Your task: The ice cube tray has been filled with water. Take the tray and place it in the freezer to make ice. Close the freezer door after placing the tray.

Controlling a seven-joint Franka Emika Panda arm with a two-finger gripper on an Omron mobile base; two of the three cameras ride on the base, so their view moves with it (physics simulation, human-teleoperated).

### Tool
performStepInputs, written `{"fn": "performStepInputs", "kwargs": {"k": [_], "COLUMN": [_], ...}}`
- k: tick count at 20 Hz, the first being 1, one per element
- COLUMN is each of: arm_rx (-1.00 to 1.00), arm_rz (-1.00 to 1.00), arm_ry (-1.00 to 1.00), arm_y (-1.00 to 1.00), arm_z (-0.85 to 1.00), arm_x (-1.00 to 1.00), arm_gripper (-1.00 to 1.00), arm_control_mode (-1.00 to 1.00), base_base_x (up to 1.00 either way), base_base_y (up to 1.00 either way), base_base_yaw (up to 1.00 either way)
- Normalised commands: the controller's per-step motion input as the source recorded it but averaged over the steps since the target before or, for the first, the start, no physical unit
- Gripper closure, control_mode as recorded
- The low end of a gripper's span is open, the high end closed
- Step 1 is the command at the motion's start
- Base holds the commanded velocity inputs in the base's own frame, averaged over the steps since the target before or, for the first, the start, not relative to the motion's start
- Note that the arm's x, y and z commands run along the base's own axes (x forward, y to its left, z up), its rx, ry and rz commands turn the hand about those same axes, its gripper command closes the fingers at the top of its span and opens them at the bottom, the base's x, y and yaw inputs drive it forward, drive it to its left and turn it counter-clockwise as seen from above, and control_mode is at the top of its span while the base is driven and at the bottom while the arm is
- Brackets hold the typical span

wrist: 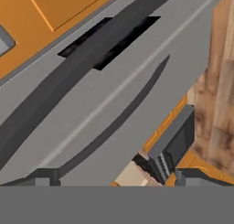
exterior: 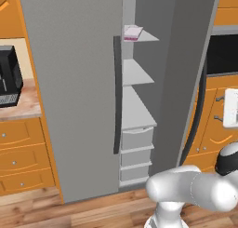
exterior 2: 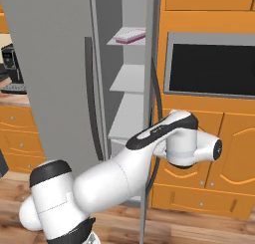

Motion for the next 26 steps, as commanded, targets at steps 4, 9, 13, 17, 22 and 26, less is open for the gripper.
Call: {"fn": "performStepInputs", "kwargs": {"k": [4, 9, 13, 17, 22, 26], "arm_rx": [0.03, 0.01, 0.01, 0.0, 0.0, 0.0], "arm_rz": [0.0, 0.01, 0.03, 0.08, 0.1, 0.05], "arm_ry": [0.0, 0.0, 0.0, 0.0, 0.0, 0.0], "arm_y": [-0.08, -0.2, -0.18, -0.04, -0.04, -0.24], "arm_z": [-0.27, -0.17, -0.12, -0.28, -0.33, -0.24], "arm_x": [0.21, 0.2, 0.28, 0.43, 0.35, 0.15], "arm_gripper": [-1.0, -1.0, -1.0, -1.0, -1.0, -1.0], "arm_control_mode": [-1.0, -1.0, -1.0, -1.0, -1.0, -1.0], "base_base_x": [0.0, 0.0, 0.0, 0.0, 0.0, 0.0], "base_base_y": [0.0, 0.0, 0.0, 0.0, 0.0, 0.0], "base_base_yaw": [0.0, 0.0, 0.0, 0.0, 0.0, 0.0]}}
